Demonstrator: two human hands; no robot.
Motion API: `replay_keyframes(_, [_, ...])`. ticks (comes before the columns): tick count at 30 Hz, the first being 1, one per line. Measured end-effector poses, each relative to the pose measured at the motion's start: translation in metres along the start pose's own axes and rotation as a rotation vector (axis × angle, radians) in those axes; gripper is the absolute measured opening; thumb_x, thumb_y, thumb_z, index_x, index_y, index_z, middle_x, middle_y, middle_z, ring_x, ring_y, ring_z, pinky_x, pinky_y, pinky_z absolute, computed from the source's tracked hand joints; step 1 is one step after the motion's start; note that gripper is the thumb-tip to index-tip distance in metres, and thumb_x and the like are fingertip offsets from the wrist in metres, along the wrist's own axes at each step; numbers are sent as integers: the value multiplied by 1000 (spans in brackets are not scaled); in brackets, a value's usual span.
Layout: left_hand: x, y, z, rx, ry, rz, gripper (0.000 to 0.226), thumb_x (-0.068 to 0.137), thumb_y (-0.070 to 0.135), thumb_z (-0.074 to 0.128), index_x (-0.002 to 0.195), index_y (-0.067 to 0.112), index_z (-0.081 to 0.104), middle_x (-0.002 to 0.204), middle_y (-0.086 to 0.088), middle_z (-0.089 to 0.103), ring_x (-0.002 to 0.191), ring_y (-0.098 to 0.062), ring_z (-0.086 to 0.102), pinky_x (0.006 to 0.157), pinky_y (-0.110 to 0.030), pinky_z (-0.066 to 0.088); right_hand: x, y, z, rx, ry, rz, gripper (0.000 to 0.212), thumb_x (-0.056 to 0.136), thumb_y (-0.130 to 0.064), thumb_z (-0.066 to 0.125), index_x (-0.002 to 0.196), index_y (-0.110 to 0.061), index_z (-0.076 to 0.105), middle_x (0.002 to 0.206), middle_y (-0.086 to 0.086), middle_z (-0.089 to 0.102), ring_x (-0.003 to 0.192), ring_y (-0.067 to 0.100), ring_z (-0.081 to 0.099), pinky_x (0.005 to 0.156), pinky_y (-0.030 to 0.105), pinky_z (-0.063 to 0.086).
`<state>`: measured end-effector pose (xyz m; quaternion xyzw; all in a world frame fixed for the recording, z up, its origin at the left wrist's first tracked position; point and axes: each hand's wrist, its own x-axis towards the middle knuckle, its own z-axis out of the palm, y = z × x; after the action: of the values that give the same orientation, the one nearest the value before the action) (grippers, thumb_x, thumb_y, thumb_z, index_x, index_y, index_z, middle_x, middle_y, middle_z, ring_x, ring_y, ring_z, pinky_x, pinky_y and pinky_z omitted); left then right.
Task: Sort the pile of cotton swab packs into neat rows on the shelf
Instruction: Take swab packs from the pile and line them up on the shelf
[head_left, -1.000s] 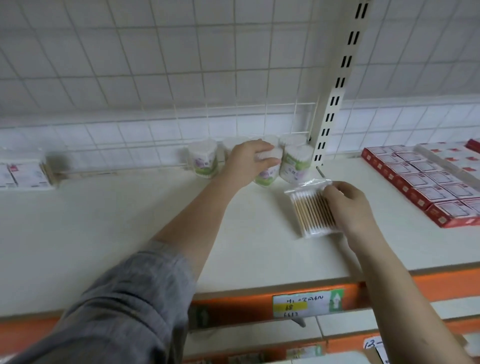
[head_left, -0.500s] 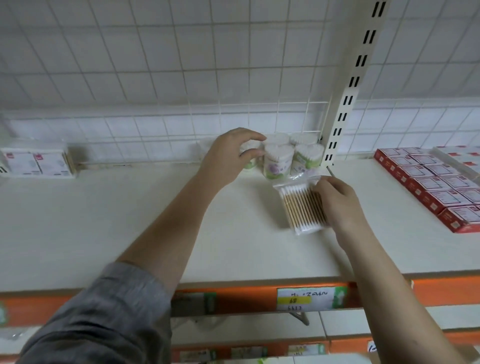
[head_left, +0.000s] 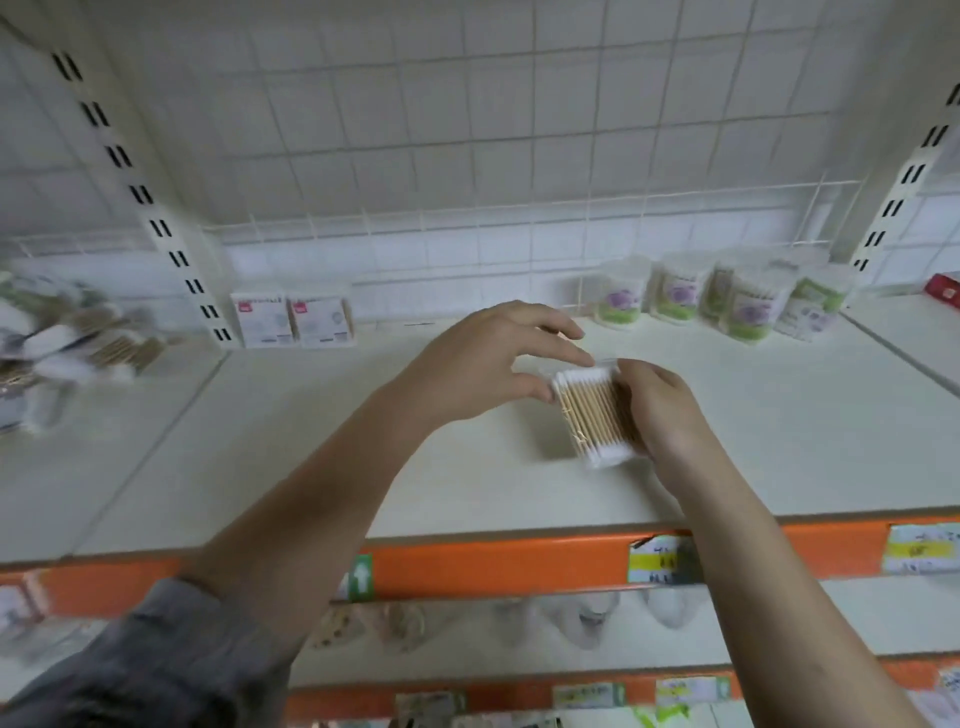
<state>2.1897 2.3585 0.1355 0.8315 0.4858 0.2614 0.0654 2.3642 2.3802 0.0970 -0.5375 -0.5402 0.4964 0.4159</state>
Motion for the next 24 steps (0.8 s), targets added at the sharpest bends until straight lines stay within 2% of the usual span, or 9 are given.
replay_keyframes(3, [-37,-21,-24,11,-1,24,25,73,28,71,98,28,75,111,14,63,108,-1,47,96,-28,39,-22,-5,45,11,-34,28,21,94,-15,39,80,-9,55,68,7,50,61,19,48,52,25,37])
replay_keyframes(5, [-61,-33,-39,64,-31,52,28,72,27,69,99,26,74,111,12,66,108,-2,48,96,-33,40,-35,-9,73,24,-54,59,19,94,-16,40,81,-10,53,72,9,50,61,19,49,52,25,36])
replay_keyframes(8, [-90,-47,-59,156,-48,108,32,72,21,67,104,24,73,108,9,69,108,-4,47,94,-26,34,-51,-14,111,80,-117,125,18,92,-17,42,84,-9,55,80,15,54,71,24,53,64,32,39])
replay_keyframes(11, [-109,-56,-74,187,-10,103,30,75,12,63,100,24,74,99,8,70,103,-8,53,90,-30,42,-59,-15,134,103,-151,153,18,91,-18,43,87,-9,58,85,15,54,78,25,53,69,35,39])
replay_keyframes(14, [-117,-64,-96,263,-34,81,29,77,5,69,99,24,73,97,9,69,99,-12,56,88,-34,45,-67,-19,146,-21,-103,26,25,94,-20,45,105,-9,64,99,13,64,91,26,61,81,39,48])
replay_keyframes(16, [-117,-68,-111,333,-87,37,26,80,13,70,102,26,71,99,9,68,100,-13,54,88,-32,42,-73,-28,146,-125,-46,-116,26,94,-26,49,101,-7,66,103,16,66,99,30,61,90,45,47])
replay_keyframes(18, [-113,-71,-122,398,-121,-7,24,82,23,69,106,29,69,100,9,64,101,-13,51,87,-30,39,-76,-36,145,-156,-129,-197,18,90,-35,56,92,-20,67,96,6,69,91,19,64,85,34,49])
replay_keyframes(21, [-103,-76,-131,437,-139,-62,23,83,31,67,106,32,67,101,9,59,102,-10,45,80,-26,36,-75,-39,149,-298,-318,-238,24,82,-41,66,99,-24,66,87,-8,67,71,4,60,61,10,43])
replay_keyframes(24, [-91,-78,-133,376,-180,-151,25,79,32,69,103,35,63,106,13,58,104,-6,45,85,-30,41,-65,-36,160,-398,-236,-325,29,76,-40,72,99,-25,61,85,-9,64,74,4,59,60,7,40])
